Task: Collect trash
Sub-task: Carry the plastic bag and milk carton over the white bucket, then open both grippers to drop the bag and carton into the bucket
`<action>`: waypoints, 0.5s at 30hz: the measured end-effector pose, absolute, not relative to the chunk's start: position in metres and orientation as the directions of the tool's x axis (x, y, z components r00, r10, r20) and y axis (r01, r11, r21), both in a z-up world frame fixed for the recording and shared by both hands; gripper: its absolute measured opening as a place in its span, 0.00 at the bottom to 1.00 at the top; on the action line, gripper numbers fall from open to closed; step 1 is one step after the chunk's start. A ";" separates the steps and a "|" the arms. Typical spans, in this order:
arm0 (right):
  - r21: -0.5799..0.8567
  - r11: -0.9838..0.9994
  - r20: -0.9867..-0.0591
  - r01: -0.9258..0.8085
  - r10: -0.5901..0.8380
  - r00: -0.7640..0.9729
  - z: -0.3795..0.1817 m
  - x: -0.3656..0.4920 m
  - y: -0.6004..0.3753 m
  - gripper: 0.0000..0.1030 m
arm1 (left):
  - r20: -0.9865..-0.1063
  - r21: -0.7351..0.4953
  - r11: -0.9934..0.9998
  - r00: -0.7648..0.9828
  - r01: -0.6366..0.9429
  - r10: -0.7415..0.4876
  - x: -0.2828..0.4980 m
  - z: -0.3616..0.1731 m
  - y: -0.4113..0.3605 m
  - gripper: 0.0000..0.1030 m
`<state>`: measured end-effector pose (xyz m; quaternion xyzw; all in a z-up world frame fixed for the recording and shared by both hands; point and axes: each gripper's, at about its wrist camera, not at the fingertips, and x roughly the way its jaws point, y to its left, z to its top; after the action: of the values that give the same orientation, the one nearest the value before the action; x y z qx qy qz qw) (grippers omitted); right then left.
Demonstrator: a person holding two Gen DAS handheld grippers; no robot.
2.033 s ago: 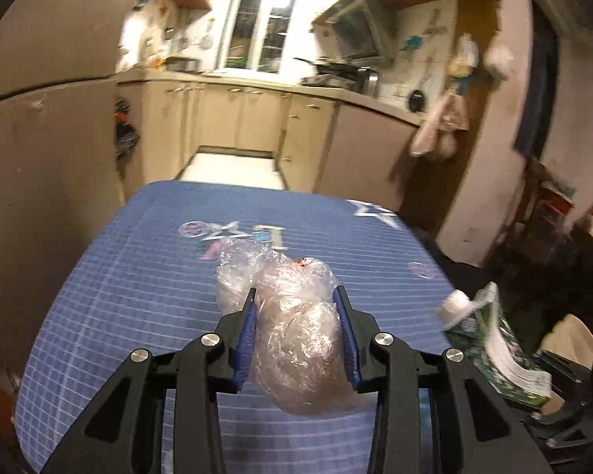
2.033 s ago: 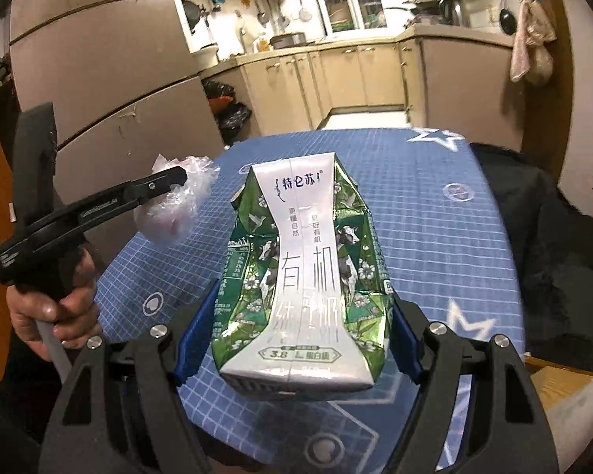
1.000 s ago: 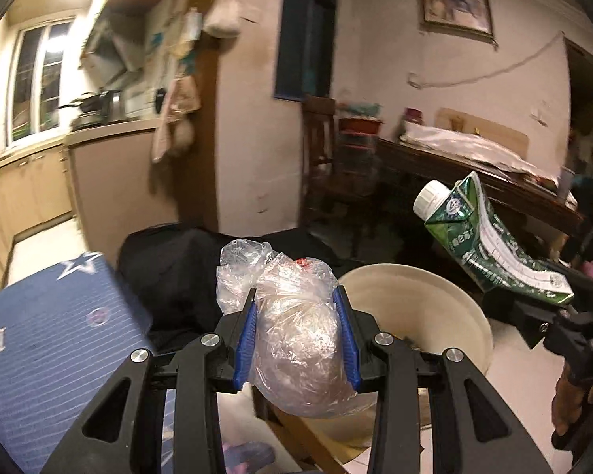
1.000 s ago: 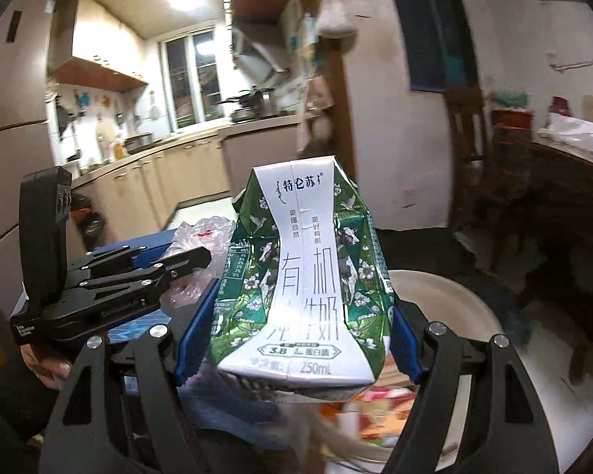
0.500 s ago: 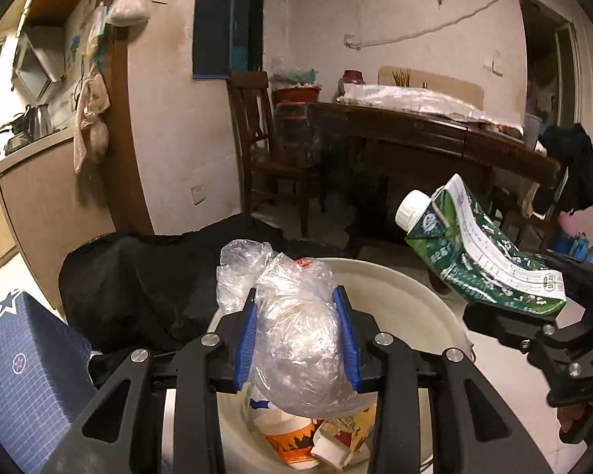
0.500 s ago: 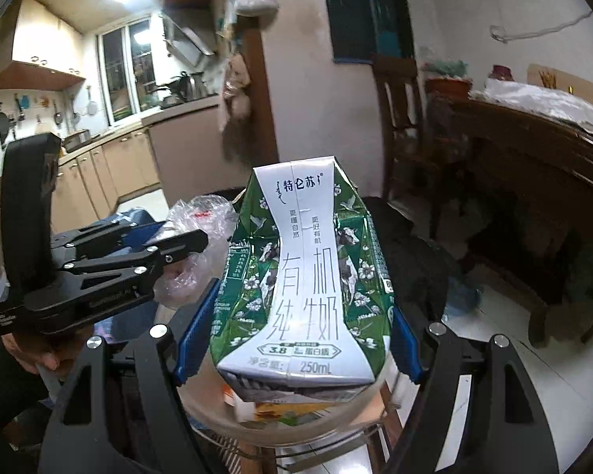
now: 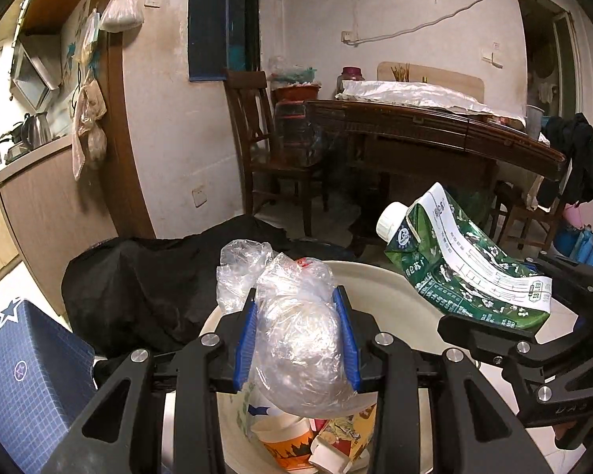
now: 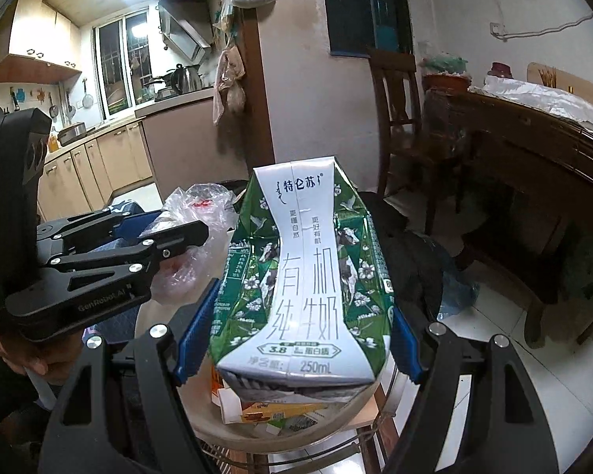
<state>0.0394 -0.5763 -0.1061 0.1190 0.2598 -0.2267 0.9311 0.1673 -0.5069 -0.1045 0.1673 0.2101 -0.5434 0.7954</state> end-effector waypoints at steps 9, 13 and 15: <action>0.103 0.870 -0.543 0.483 -0.357 0.760 -0.105 0.041 -0.579 0.70 | -0.520 0.056 0.367 0.341 0.928 -0.783 0.166 -0.107 -0.514 0.40; 0.089 0.869 -0.554 0.487 -0.363 0.749 -0.108 0.042 -0.581 0.76 | -0.525 0.056 0.384 0.355 0.921 -0.774 0.167 -0.108 -0.516 0.58; 0.098 0.868 -0.556 0.487 -0.358 0.750 -0.109 0.041 -0.583 0.76 | -0.527 0.054 0.388 0.356 0.920 -0.772 0.168 -0.109 -0.516 0.61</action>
<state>0.0414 -0.5833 -0.1095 0.1191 0.2706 -0.2275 0.9278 0.1677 -0.5156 -0.1089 0.1732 0.2141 -0.5253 0.8051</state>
